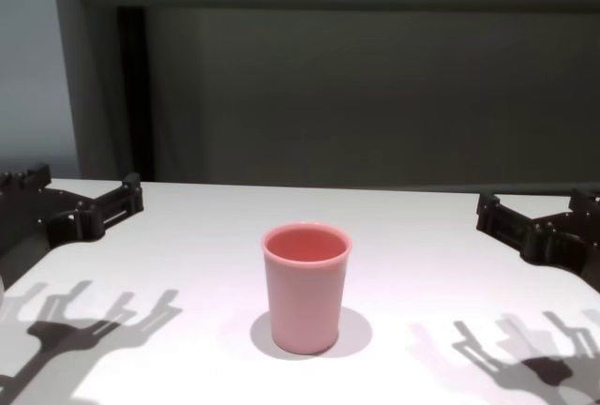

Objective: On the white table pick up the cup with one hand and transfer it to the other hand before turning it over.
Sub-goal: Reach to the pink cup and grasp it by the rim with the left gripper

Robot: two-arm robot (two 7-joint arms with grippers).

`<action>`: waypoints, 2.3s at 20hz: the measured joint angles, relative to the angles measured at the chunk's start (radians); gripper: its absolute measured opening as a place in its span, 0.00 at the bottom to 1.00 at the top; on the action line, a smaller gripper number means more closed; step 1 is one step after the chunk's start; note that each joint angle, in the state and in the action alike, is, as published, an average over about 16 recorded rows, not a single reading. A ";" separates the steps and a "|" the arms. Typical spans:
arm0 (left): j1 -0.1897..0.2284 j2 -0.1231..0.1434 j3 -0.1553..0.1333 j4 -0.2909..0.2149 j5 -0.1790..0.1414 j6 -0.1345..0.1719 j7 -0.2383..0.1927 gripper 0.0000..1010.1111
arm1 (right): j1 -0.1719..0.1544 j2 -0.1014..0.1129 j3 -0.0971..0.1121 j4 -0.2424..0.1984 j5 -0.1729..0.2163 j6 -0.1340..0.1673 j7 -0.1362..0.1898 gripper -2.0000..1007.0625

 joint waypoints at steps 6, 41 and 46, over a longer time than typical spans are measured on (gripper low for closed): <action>0.000 0.000 0.000 0.000 0.000 0.000 0.000 0.99 | 0.000 0.000 0.000 0.000 0.000 0.000 0.000 0.99; 0.000 0.002 -0.004 0.000 0.000 -0.001 -0.014 0.99 | 0.000 0.000 0.000 0.000 0.000 0.000 0.000 0.99; 0.001 0.013 -0.011 -0.007 0.006 -0.002 -0.043 0.99 | 0.000 0.000 0.000 0.000 0.000 0.000 0.000 0.99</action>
